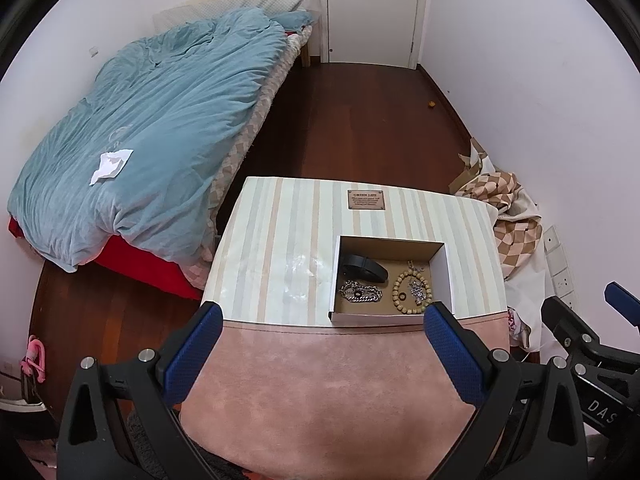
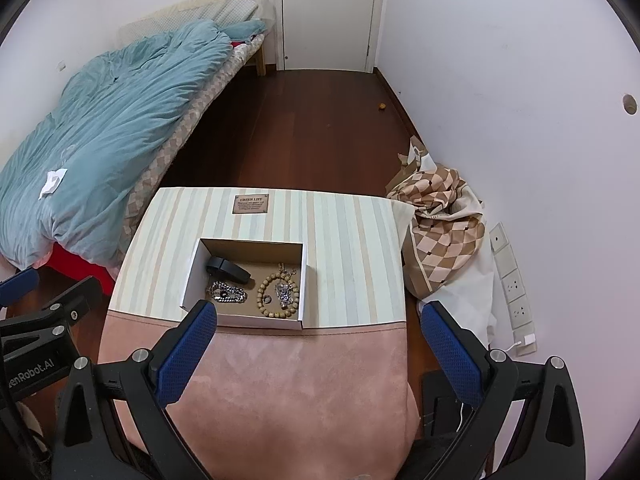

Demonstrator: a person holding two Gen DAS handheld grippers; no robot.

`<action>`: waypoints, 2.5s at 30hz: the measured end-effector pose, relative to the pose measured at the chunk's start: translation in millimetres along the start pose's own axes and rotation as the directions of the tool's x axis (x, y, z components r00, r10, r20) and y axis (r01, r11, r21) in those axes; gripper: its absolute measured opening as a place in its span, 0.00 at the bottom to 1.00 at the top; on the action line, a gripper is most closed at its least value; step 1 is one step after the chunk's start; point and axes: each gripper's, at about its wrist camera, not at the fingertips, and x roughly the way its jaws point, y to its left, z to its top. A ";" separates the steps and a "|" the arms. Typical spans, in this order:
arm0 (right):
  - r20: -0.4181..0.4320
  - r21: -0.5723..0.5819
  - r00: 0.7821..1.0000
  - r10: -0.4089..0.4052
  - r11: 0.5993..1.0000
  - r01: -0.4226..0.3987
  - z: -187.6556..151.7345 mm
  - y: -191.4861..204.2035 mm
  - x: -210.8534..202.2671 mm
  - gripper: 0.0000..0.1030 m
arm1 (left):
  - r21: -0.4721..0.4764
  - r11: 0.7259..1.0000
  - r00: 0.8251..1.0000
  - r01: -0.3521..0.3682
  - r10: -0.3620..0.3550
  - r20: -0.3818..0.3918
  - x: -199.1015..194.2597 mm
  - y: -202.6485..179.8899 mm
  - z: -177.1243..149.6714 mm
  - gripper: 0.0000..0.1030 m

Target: Organize jewelry

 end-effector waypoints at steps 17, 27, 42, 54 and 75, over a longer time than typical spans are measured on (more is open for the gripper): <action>0.005 -0.002 1.000 0.005 1.000 -0.005 0.7 -2.9 -4.3 1.00 | -0.002 1.000 1.000 -0.009 0.009 0.001 -1.8 1.7 -2.7 1.00; 0.000 -0.005 1.000 0.008 1.000 -0.008 1.0 -3.2 -4.5 1.00 | -0.014 1.000 1.000 -0.014 0.014 0.002 -5.4 3.1 -9.1 1.00; 0.010 -0.009 1.000 0.009 1.000 -0.009 0.7 -1.7 -7.6 1.00 | -0.023 0.999 0.999 -0.034 0.034 0.015 -8.4 6.1 -9.8 1.00; 0.011 -0.006 1.000 0.008 1.000 -0.008 0.6 -1.2 -9.1 1.00 | -0.022 0.999 0.999 -0.039 0.040 0.020 -11.4 5.9 -11.0 1.00; 0.021 -0.013 1.000 0.015 1.000 -0.015 0.4 -1.2 -15.2 1.00 | -0.030 0.999 0.999 -0.036 0.037 0.037 -16.9 8.5 -11.5 1.00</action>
